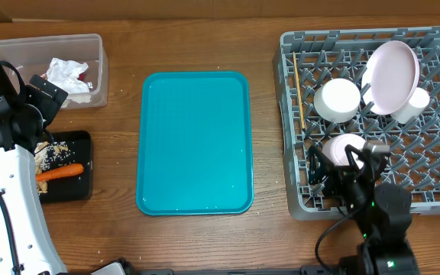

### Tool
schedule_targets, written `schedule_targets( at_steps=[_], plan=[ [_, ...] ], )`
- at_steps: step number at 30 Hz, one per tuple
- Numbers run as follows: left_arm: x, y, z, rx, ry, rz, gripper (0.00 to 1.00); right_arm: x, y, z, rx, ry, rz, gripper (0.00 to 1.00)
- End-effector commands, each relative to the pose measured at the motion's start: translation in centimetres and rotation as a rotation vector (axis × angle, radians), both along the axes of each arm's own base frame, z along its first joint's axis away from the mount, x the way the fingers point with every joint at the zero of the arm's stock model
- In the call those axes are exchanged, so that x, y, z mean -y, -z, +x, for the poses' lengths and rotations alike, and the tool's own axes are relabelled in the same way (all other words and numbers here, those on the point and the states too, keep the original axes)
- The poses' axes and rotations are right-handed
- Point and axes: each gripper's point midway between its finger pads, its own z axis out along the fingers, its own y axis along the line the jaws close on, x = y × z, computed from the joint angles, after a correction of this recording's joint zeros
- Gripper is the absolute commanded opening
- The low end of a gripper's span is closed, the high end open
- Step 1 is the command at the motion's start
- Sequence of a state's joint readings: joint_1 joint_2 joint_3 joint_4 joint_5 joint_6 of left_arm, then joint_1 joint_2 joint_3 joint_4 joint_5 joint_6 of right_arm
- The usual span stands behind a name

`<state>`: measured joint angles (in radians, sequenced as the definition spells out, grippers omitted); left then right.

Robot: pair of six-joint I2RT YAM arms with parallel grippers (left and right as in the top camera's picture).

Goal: Sort waste into correct bins and load items into the dishwasher rack

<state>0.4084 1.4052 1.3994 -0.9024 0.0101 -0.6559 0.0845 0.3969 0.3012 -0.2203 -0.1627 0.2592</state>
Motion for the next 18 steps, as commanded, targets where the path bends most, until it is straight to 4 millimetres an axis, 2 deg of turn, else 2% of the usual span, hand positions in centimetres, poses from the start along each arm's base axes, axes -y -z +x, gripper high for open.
schedule_targets(
  at_steps=[1,9,14,18],
  plan=[
    [-0.4,-0.3,-0.1,0.005,-0.020,0.007,1.00,-0.6,-0.2,-0.5,0.120,-0.066,-0.076,1.00],
    [-0.4,-0.3,-0.1,0.004,-0.020,0.007,1.00,0.3,0.1,-1.0,0.210,-0.032,-0.109,1.00],
    [-0.4,-0.3,-0.1,0.004,-0.020,0.007,1.00,1.0,-0.4,-1.4,0.308,0.001,-0.112,1.00],
    [-0.4,-0.3,-0.1,0.005,-0.020,0.007,1.00,1.6,0.4,-1.5,0.335,0.032,-0.116,1.00]
  ],
)
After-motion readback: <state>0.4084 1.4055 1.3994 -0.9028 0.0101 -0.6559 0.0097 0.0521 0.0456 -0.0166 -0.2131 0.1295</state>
